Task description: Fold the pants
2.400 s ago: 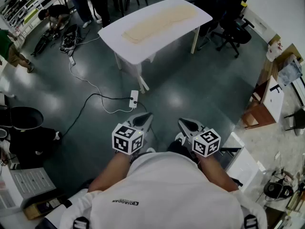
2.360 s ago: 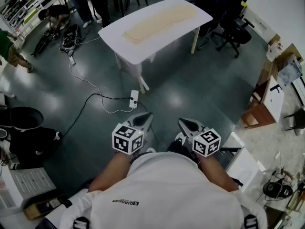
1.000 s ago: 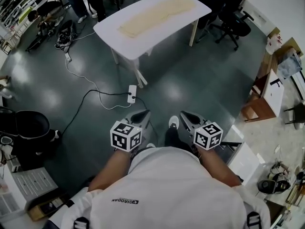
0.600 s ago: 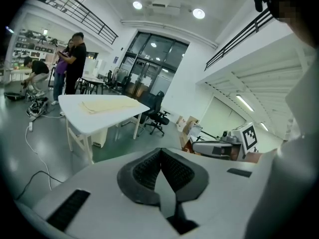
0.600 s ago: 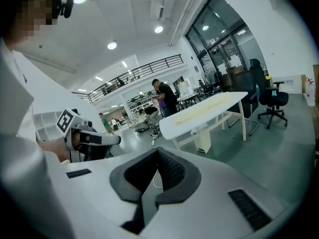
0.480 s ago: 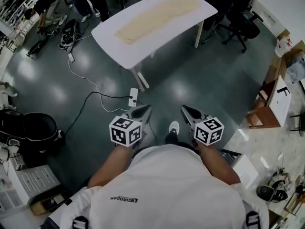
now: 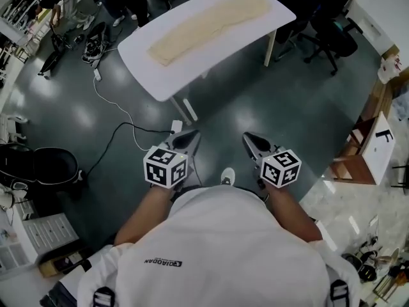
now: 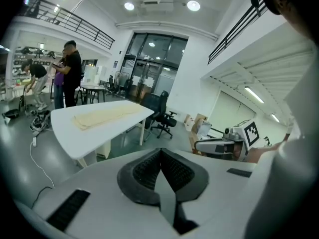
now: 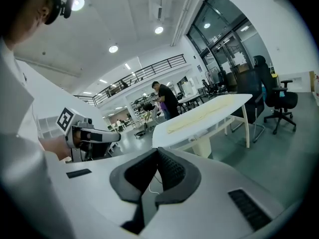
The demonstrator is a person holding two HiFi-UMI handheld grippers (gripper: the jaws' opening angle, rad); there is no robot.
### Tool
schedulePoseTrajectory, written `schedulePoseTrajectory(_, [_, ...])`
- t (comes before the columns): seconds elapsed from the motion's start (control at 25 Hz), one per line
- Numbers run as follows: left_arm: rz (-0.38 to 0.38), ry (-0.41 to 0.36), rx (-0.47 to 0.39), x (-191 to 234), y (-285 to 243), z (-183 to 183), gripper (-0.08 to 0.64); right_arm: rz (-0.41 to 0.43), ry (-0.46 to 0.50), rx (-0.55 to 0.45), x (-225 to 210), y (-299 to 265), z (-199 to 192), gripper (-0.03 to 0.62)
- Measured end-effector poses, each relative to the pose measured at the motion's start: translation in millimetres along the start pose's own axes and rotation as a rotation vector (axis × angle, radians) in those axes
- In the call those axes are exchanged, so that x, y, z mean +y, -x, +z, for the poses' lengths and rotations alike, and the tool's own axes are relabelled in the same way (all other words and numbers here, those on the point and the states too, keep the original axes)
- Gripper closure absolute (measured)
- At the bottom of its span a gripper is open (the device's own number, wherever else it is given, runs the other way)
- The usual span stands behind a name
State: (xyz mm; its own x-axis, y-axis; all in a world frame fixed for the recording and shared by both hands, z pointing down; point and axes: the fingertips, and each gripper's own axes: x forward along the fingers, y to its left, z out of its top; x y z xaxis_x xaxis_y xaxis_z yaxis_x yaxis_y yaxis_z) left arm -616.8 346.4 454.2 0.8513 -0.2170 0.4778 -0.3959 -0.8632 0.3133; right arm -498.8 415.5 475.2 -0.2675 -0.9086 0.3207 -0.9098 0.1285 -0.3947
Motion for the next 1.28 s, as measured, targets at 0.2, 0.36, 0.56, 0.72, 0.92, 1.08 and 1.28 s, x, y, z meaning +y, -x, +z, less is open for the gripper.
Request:
schedulePoseTrajectory(0.2, [0.068,0.008,-0.024,3,-20,22,0.532,0.041,0.034,0.007,-31,-2,20,0.575])
schedulePoseTrajectory(0.36, [0.091,-0.001,-0.026,3,-27,31,0.532,0.049,0.033,0.000,-44,-2,30,0.575])
schedulePoseTrajectory(0.56, [0.107,0.005,-0.016,11,-25,28,0.532,0.048,0.025,0.015,-46,-3,21,0.575])
schedulePoseTrajectory(0.72, [0.091,0.004,-0.004,13,-41,28,0.532,0.030,0.013,0.021,-61,-6,20,0.575])
schedulePoseTrajectory(0.92, [0.060,0.015,-0.005,19,-60,32,0.532,0.028,0.019,0.043,-70,-21,19,0.575])
schedulePoseTrajectory(1.08, [0.053,0.047,-0.008,36,-76,33,0.532,0.019,0.015,0.058,-80,-40,24,0.575])
schedulePoseTrajectory(1.28, [0.050,0.083,-0.007,58,-97,41,0.532,0.023,0.020,0.095,-97,-69,32,0.575])
